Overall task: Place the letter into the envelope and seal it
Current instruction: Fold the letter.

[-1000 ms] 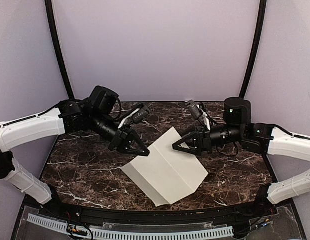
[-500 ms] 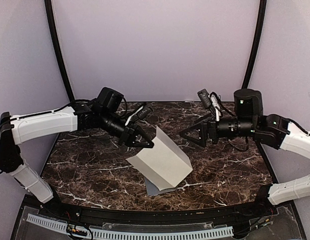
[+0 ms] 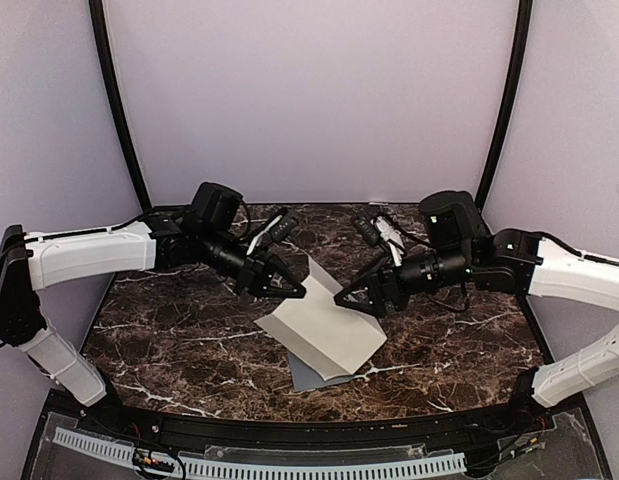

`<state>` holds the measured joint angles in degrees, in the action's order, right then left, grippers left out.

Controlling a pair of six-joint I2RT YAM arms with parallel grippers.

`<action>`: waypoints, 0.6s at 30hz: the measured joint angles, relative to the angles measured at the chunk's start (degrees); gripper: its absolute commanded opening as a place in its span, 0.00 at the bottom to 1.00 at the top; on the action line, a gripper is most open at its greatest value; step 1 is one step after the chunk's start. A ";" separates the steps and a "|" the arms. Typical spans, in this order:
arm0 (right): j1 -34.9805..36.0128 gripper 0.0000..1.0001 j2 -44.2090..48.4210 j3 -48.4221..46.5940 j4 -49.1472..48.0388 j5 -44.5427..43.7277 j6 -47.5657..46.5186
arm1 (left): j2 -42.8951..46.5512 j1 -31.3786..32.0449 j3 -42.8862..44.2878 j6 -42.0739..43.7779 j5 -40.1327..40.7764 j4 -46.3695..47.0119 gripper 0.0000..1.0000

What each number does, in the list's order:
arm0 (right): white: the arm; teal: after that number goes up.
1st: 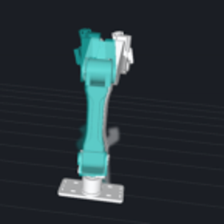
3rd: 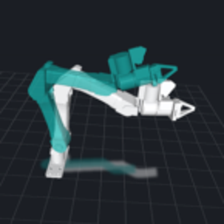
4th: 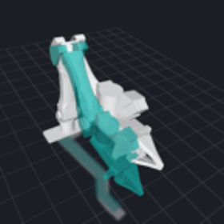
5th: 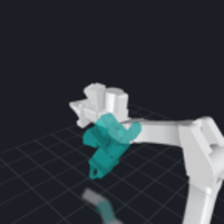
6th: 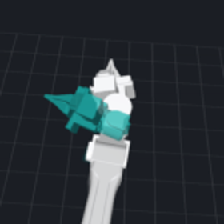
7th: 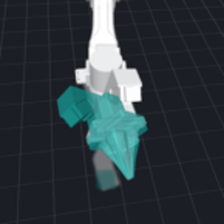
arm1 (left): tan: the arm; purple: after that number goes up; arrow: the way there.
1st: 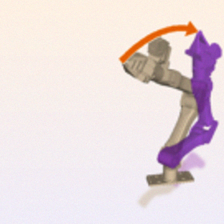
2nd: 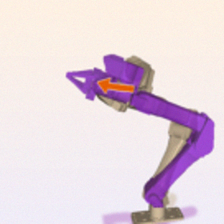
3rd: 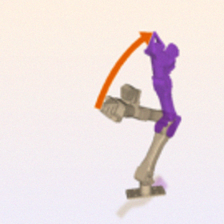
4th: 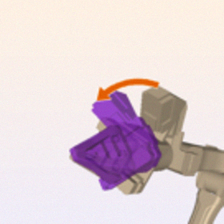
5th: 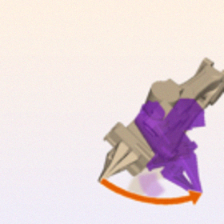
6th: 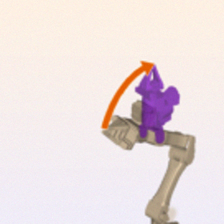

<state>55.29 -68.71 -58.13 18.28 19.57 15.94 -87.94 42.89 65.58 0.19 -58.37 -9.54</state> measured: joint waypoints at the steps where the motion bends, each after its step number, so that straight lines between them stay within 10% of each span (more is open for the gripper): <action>1: 0.39 0.68 -0.68 -0.15 -0.07 0.20 -0.13 | 0.00 0.00 0.00 -0.35 -0.33 0.33 0.00; 18: 1.84 0.44 -4.72 -0.20 -2.03 3.15 -3.17 | 0.00 0.00 -0.02 -2.86 -7.78 2.27 0.00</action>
<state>57.12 -73.43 -58.33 16.25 22.72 12.78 -87.94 42.89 65.56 -2.68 -66.15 -7.27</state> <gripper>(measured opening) 0.485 0.004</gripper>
